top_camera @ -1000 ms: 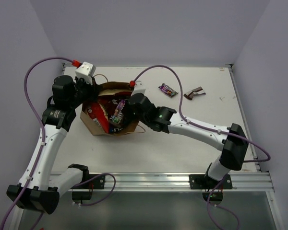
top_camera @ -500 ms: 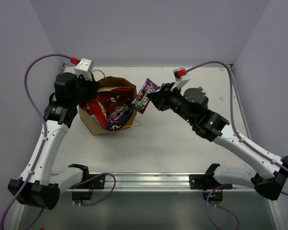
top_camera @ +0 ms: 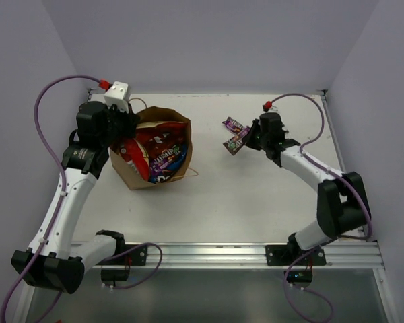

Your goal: Take the snacks out of the paper bag

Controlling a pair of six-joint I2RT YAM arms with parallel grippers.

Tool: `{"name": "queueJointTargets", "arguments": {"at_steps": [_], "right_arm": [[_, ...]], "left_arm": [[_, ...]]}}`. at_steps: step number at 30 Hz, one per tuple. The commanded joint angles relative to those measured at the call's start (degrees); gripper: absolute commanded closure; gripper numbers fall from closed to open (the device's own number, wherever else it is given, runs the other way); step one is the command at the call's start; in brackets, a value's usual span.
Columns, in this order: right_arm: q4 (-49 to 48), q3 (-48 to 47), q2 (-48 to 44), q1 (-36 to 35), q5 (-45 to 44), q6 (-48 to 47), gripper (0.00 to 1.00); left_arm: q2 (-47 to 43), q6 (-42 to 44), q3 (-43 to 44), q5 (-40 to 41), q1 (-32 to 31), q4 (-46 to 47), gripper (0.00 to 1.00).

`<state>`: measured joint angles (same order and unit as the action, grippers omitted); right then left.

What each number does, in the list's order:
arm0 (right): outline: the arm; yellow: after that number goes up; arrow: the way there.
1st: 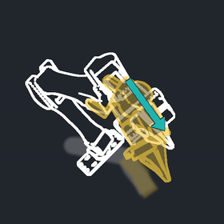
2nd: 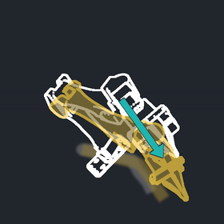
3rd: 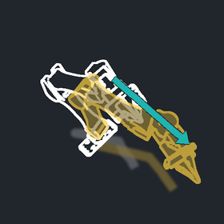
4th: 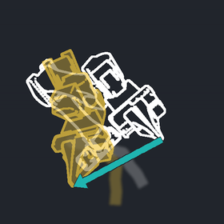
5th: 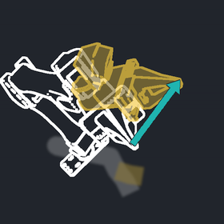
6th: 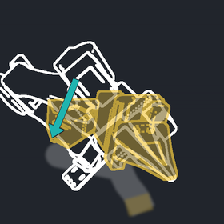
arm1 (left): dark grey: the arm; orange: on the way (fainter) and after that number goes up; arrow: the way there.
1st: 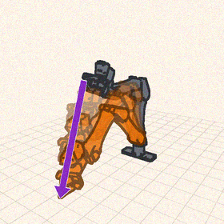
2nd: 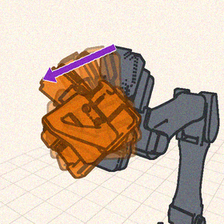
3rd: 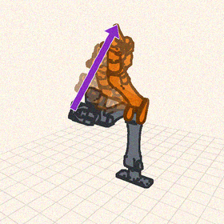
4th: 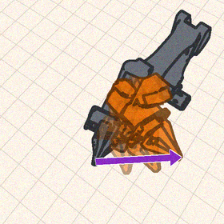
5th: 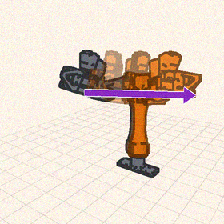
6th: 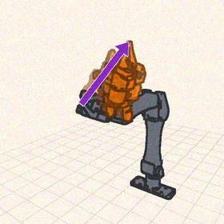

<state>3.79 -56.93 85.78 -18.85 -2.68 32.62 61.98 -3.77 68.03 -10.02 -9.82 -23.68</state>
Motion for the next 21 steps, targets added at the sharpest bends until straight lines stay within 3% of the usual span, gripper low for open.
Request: {"name": "queueJointTargets", "arguments": {"at_steps": [1,3,4,6,7,10,13,17,21], "right_arm": [[-5.0,-5.7,6.6,-0.3,1.6,1.8,0.94],[-4.0,-10.1,12.6,-0.2,2.2,1.1,0.87],[-1.8,-11.7,14.4,-0.3,2.3,0.8,0.73],[2.4,-14.4,17.0,-0.3,4.3,-1.4,0.63],[3.5,-15.3,16.5,-0.6,4.9,-2.0,0.51],[4.9,-12.7,9.0,-2.0,5.0,-4.2,0.31],[9.2,-12.9,0.0,-6.9,2.8,-7.4,0.25],[14.6,-17.1,-7.9,-16.7,-1.0,-10.9,0.25],[18.2,-22.4,-9.8,-25.5,-0.1,-17.3,0.28]], "left_arm": [[-0.2,1.0,0.8,-1.0,0.0,-4.6,1.0],[-0.6,1.7,0.6,-1.4,0.0,-4.8,1.0],[-0.7,1.7,0.3,-1.6,0.0,-4.8,1.0],[-1.1,1.8,0.0,-1.8,0.0,-5.0,1.0],[-1.2,1.9,-0.2,-1.9,0.0,-5.1,1.0],[-1.6,2.1,-0.4,-1.8,0.0,-5.1,1.0],[-1.8,2.2,-0.4,-1.9,0.0,-5.1,1.0],[-2.2,2.3,-0.4,-2.3,0.0,-5.3,1.0],[-2.6,2.7,-0.6,-2.3,-0.1,-5.4,1.0]]}}
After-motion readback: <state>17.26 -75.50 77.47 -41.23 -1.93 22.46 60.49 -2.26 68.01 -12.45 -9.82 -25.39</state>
